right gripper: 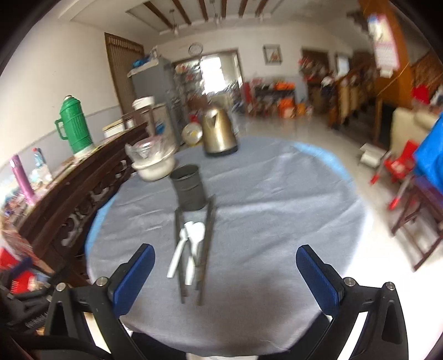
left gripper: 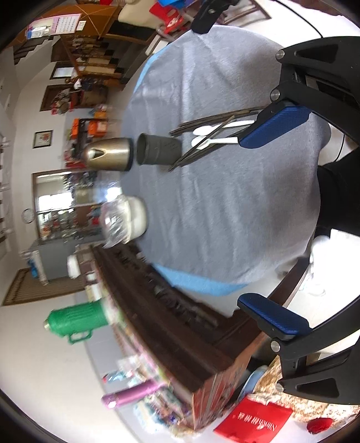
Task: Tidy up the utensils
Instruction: 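Lower both tools toward the white spoons and dark chopsticks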
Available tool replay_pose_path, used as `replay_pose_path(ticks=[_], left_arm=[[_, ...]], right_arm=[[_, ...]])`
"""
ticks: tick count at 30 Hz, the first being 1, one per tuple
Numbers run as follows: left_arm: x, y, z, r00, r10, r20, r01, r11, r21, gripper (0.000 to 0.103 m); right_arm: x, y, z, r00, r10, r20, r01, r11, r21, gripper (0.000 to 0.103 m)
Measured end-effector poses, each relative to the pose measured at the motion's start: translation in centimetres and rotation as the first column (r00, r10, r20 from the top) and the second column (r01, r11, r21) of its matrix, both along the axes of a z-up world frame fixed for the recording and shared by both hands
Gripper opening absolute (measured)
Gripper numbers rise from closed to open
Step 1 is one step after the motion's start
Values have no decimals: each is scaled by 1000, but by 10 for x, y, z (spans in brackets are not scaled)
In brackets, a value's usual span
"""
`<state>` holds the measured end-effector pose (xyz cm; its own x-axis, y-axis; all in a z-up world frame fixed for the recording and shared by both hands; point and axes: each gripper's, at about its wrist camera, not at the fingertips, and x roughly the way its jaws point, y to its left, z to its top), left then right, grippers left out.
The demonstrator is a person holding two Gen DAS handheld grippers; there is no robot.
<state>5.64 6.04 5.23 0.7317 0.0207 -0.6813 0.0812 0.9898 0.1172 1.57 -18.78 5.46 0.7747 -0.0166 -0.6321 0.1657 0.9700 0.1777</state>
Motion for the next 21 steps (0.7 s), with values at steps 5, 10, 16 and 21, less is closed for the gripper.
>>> replay_pose_path(ticks=[5, 10, 16, 21], left_arm=[[42, 3, -28, 991, -17, -131, 8, 997, -74, 99], [71, 2, -52, 978, -55, -203, 21, 986, -167, 74], [97, -14, -67, 960, -133, -248, 68, 964, -257, 56], [110, -33, -79, 941, -207, -267, 124, 947, -297, 52]], right_arm=[[50, -19, -26, 987, 89, -130, -81, 994, 68, 84], [93, -23, -63, 973, 140, -181, -110, 980, 168, 46], [124, -11, -88, 969, 199, -147, -147, 940, 307, 39], [138, -20, -104, 966, 190, -173, -124, 935, 333, 39]])
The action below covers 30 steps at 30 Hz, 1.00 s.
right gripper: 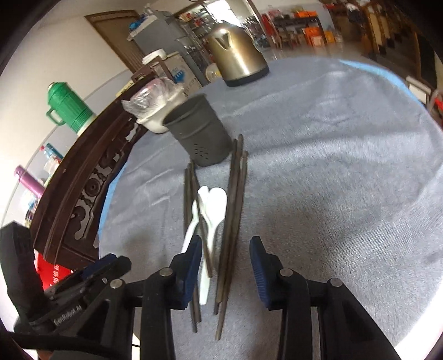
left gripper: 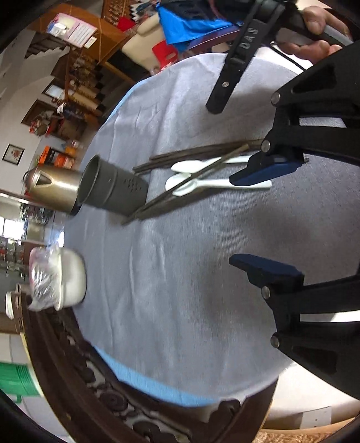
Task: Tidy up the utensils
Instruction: 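Lower both tools toward the white spoons and dark chopsticks, then grasp a white spoon with the left tool while the right tool grasps a dark chopstick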
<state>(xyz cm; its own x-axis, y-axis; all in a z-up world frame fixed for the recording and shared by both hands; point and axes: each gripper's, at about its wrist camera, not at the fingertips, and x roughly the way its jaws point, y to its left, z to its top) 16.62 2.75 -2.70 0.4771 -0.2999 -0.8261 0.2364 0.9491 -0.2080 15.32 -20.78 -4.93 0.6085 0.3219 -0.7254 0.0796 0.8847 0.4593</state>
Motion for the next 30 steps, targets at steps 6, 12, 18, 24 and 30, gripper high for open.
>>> replay_pose_path(ticks=[6, 12, 18, 24, 30], left_arm=[[14, -15, -26, 994, -49, -93, 47, 999, -25, 52], [25, -20, -36, 990, -71, -124, 64, 996, -63, 52], [42, -32, -39, 987, -92, -130, 80, 992, -98, 41], [56, -40, -47, 982, -110, -153, 95, 990, -104, 20], [62, -40, -49, 979, -124, -162, 106, 988, -116, 11]], right_arm=[[15, -10, -12, 1000, 4, -23, -3, 999, 36, 39], [21, -21, -24, 999, -18, -45, 20, 998, 60, 39], [49, -24, -25, 998, -15, -62, 20, 997, 68, 39], [93, -24, -31, 994, -44, -104, 50, 997, 57, 33], [120, -17, -40, 989, -46, -138, 51, 998, 26, 28]])
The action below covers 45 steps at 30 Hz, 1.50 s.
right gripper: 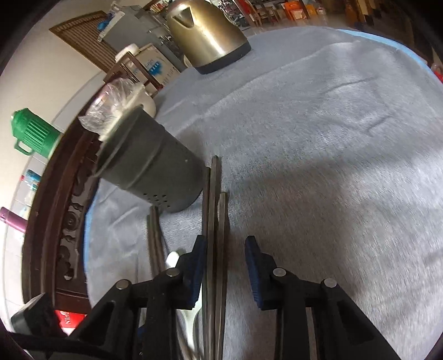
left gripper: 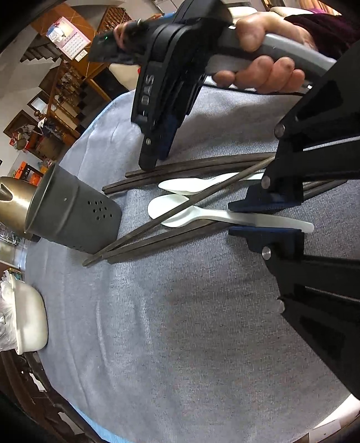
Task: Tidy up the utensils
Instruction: 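Grasp a white spoon with the left tool while the right tool grasps a dark chopstick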
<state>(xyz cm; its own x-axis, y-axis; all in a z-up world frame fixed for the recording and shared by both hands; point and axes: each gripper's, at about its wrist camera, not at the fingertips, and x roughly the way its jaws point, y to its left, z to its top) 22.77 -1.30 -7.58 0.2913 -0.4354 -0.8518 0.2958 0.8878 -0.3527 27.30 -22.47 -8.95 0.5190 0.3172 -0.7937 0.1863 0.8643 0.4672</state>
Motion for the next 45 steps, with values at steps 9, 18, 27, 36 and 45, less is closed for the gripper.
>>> replay_pose_path(ticks=[9, 18, 27, 36, 45], left_arm=[[7, 17, 4, 1000, 28, -3, -28, 999, -24, 10], [6, 37, 7, 997, 73, 17, -73, 997, -5, 10], [10, 36, 18, 998, 43, 47, -43, 999, 4, 10], [16, 26, 13, 1000, 5, 21, -6, 1000, 29, 10], [25, 9, 8, 999, -34, 5, 34, 997, 73, 9]], right_arm=[[7, -3, 4, 1000, -22, -15, 20, 995, -95, 22], [11, -12, 9, 995, -71, -67, 61, 988, -143, 24], [21, 3, 16, 999, -20, -39, 9, 964, -265, 20], [17, -4, 14, 999, -37, -27, 28, 961, -275, 7], [4, -12, 13, 999, -34, -21, 28, 971, -236, 7]])
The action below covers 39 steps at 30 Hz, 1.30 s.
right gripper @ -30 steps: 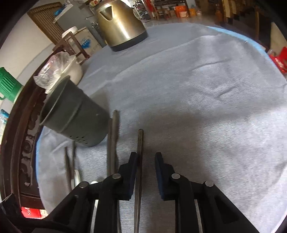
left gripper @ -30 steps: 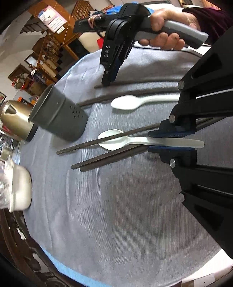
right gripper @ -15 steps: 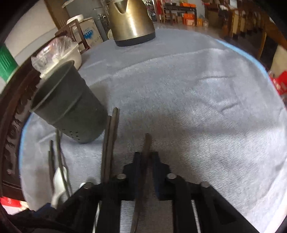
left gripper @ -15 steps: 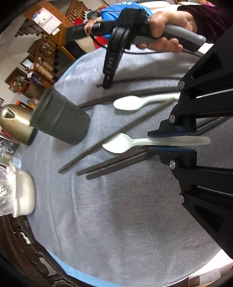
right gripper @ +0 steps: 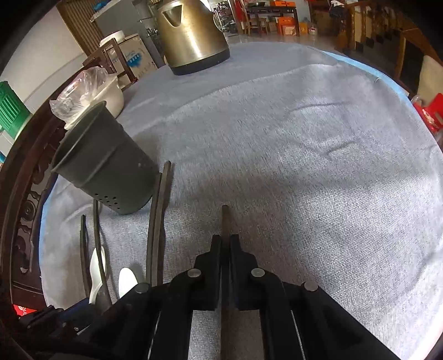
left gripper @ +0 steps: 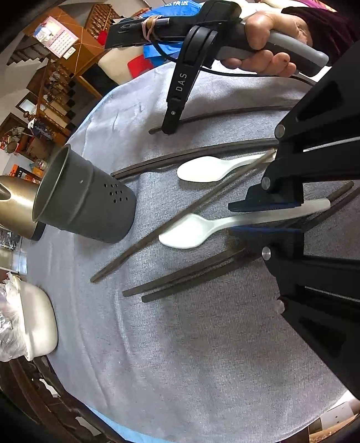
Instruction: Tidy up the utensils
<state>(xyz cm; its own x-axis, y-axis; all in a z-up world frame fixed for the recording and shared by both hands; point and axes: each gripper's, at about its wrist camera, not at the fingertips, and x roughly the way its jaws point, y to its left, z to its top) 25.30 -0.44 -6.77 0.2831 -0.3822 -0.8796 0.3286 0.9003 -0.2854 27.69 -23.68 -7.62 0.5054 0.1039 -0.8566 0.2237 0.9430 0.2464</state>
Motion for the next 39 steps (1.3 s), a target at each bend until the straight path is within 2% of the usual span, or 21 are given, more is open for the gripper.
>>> replay_pose_path(ticks=[2, 7, 10, 12, 14, 15, 16, 17, 22, 25, 32, 33, 35, 39], left_arm=[[-1, 0, 1, 1000, 5, 5, -5, 1000, -3, 8], [-8, 2, 12, 1000, -7, 17, 8, 998, -65, 8], [-10, -2, 14, 998, -57, -22, 54, 995, -88, 8], [-8, -6, 9, 996, -62, -68, 58, 996, -68, 8], [-6, -7, 6, 995, -55, -77, 52, 998, -40, 11], [-4, -7, 4, 995, -49, -91, 46, 998, -35, 14], [-2, -7, 3, 993, -43, -107, 40, 999, -35, 26], [1, -7, 3, 993, -32, -114, 28, 999, -32, 31], [19, -12, 5, 996, 4, -86, -2, 1000, 29, 31], [30, -20, 2, 997, -8, -72, 14, 997, 81, 31], [44, -31, -1, 998, -40, -38, 43, 995, 91, 31], [44, -33, -1, 998, -51, -26, 54, 995, 89, 29], [45, -36, -1, 997, -70, -11, 71, 993, 92, 7], [48, -33, 1, 998, -68, 18, 66, 994, 84, 5]], right_arm=[[-2, 0, 0, 1000, 0, 0, 0, 1000, 9, 7], [-15, -6, 0, 1000, 8, 16, -10, 995, 99, 6], [-24, -12, 3, 1000, -2, 20, 0, 994, 107, 6], [-28, -18, 2, 1000, -13, 5, 12, 992, 122, 6], [-27, -26, -2, 999, -28, -18, 30, 987, 157, 6], [-26, -29, -3, 999, -30, -19, 33, 985, 170, 6], [-26, -30, -3, 999, -29, -21, 32, 984, 177, 6], [-26, -30, -4, 999, -25, -22, 28, 985, 173, 6], [-23, -29, -4, 1000, -13, -28, 18, 986, 166, 6], [-23, -32, -5, 999, -11, -30, 16, 983, 183, 6], [-16, -26, -4, 999, 24, -37, -18, 987, 158, 6], [-15, -26, -4, 999, 31, -33, -25, 985, 169, 6], [-15, -26, -1, 999, 35, -16, -31, 982, 184, 6], [-16, -28, 8, 999, 35, 25, -39, 975, 218, 6]])
